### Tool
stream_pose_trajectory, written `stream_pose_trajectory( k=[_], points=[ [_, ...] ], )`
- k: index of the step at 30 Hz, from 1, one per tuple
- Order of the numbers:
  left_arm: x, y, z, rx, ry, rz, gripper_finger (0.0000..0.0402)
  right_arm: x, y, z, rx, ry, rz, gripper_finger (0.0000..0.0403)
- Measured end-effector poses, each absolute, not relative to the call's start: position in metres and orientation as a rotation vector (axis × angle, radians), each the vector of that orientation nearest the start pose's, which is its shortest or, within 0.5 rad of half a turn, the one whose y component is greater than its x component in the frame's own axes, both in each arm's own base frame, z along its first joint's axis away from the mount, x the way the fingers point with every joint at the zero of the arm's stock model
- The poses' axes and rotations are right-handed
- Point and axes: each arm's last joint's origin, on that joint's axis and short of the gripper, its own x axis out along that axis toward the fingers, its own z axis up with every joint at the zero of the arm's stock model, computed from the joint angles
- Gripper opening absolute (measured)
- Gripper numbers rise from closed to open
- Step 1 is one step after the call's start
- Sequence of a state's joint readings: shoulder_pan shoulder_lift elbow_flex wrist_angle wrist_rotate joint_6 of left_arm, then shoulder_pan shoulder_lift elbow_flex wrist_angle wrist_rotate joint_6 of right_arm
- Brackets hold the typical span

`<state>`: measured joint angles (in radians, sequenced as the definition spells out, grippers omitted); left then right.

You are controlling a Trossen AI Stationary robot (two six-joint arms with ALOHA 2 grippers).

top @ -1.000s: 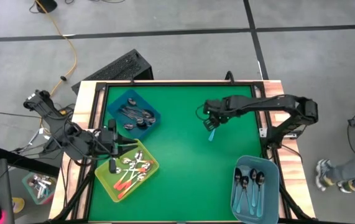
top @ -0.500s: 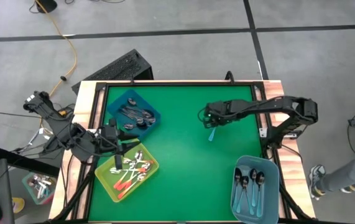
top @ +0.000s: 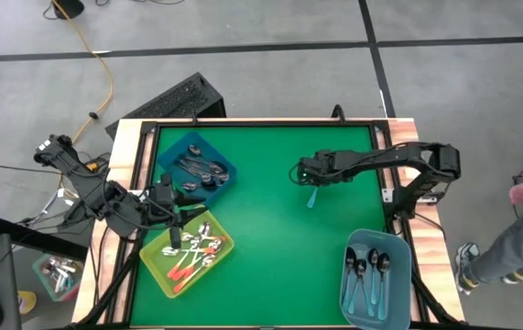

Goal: Sort silverware by color (type)
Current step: Put the blue spoon into the blue bin

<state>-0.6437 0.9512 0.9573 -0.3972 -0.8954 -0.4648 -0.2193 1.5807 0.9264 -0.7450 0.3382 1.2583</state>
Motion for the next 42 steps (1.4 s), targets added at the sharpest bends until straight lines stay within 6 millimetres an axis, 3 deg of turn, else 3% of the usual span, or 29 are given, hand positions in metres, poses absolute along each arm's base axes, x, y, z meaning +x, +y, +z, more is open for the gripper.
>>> stream_pose_trajectory(
  k=[8, 16, 29, 36, 42],
  points=[
    [0.166, -0.096, 0.346, -0.182, 0.231, 0.301, 0.0101, 0.269, -0.067, 0.14, 0.884, 1.03, -1.307, 0.018],
    [0.166, -0.097, 0.346, -0.184, 0.235, 0.292, 0.0101, 0.273, -0.075, 0.127, 0.925, 1.075, -1.303, 0.0169],
    [0.166, -0.097, 0.346, -0.184, 0.236, 0.291, 0.0101, 0.271, -0.078, 0.126, 0.954, 1.111, -1.278, 0.0015],
    [0.164, -0.096, 0.342, -0.19, 0.266, 0.301, 0.0101, 0.274, -0.079, 0.129, 0.923, 1.151, -1.231, 0.0011],
    [0.164, -0.095, 0.34, -0.21, 0.273, 0.309, 0.0101, 0.282, -0.08, 0.144, 0.899, 1.134, -1.151, 0.0006]
  ],
)
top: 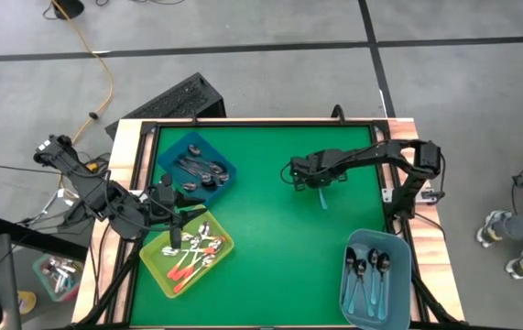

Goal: Sort silverware by color (type)
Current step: Put the blue spoon into the blue bin

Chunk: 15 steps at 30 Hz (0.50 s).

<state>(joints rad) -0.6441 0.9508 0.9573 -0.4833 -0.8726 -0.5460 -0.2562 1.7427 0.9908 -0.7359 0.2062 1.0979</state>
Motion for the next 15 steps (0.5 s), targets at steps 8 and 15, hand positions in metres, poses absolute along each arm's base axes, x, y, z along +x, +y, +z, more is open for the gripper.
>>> stream_pose_trajectory(
  k=[8, 15],
  points=[
    [0.164, -0.095, 0.34, -0.211, 0.271, 0.309, 0.0101, 0.283, -0.078, 0.168, 0.876, 1.079, -1.065, 0.0001],
    [0.164, -0.095, 0.341, -0.211, 0.269, 0.313, 0.0101, 0.278, -0.072, 0.193, 0.854, 0.996, -0.995, 0.0001]
  ],
)
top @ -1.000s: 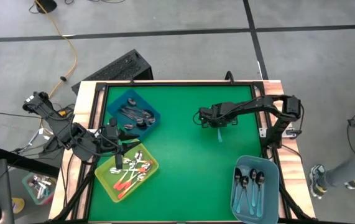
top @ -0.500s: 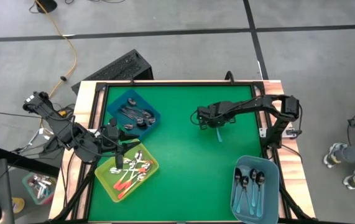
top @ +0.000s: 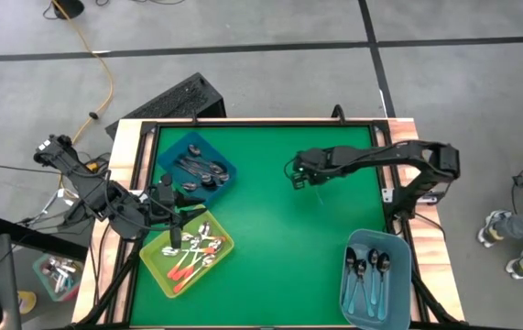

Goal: Sort silverware by color (type)
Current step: Put the blue spoon into the blue bin

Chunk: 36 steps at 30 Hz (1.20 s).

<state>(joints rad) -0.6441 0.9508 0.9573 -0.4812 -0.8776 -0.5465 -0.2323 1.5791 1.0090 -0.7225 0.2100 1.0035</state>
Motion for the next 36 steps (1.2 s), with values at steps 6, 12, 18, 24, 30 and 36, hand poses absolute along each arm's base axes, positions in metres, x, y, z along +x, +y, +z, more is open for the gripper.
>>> stream_pose_trajectory(
  k=[6, 12, 18, 24, 30, 36],
  points=[
    [0.164, -0.095, 0.341, -0.209, 0.269, 0.314, 0.0101, 0.27, -0.066, 0.221, 0.85, 0.906, -0.927, 0.0001],
    [0.164, -0.095, 0.341, -0.209, 0.269, 0.314, 0.0101, 0.256, -0.056, 0.251, 0.831, 0.812, -0.842, 0.0001],
    [0.164, -0.095, 0.341, -0.209, 0.268, 0.314, 0.0101, 0.239, -0.04, 0.278, 0.808, 0.731, -0.732, 0.0001],
    [0.163, -0.094, 0.341, -0.202, 0.257, 0.342, 0.0101, 0.22, -0.015, 0.303, 0.836, 0.665, -0.587, 0.0001],
    [0.164, -0.093, 0.341, -0.19, 0.249, 0.365, 0.0101, 0.201, 0.021, 0.32, 0.913, 0.632, -0.43, 0.0001],
    [0.165, -0.09, 0.34, -0.188, 0.253, 0.38, 0.0101, 0.183, 0.064, 0.329, 0.994, 0.672, -0.238, 0.0001]
  ],
)
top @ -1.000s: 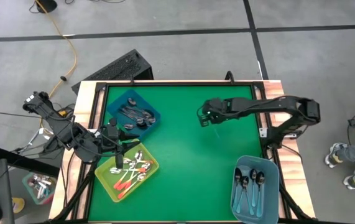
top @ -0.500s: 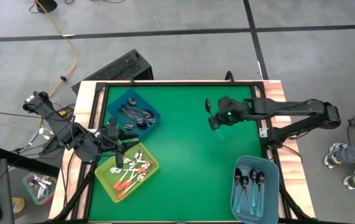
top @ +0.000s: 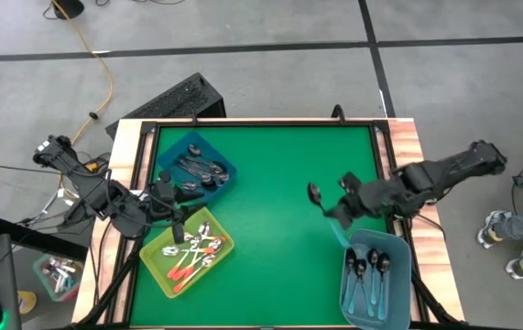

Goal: Sort silverware by color (type)
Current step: Put the blue spoon into the blue bin

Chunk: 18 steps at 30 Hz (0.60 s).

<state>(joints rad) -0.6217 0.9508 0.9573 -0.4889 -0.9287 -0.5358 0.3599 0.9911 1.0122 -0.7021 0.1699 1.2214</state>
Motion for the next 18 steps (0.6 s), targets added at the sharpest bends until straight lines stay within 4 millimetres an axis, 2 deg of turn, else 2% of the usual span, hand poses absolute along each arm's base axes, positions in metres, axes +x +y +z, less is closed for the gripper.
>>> stream_pose_trajectory(
  k=[3, 12, 18],
  points=[
    [0.166, -0.088, 0.34, -0.188, 0.253, 0.389, 0.0101, 0.173, 0.084, 0.331, 0.998, 0.708, -0.15, 0.0001],
    [0.166, -0.087, 0.338, -0.172, 0.272, 0.396, 0.0101, 0.141, 0.142, 0.325, 1.201, 0.884, -0.08, 0.0001],
    [0.166, -0.086, 0.338, -0.169, 0.275, 0.396, 0.0101, 0.11, 0.165, 0.314, 1.388, 1.078, -0.216, 0.0001]
  ],
)
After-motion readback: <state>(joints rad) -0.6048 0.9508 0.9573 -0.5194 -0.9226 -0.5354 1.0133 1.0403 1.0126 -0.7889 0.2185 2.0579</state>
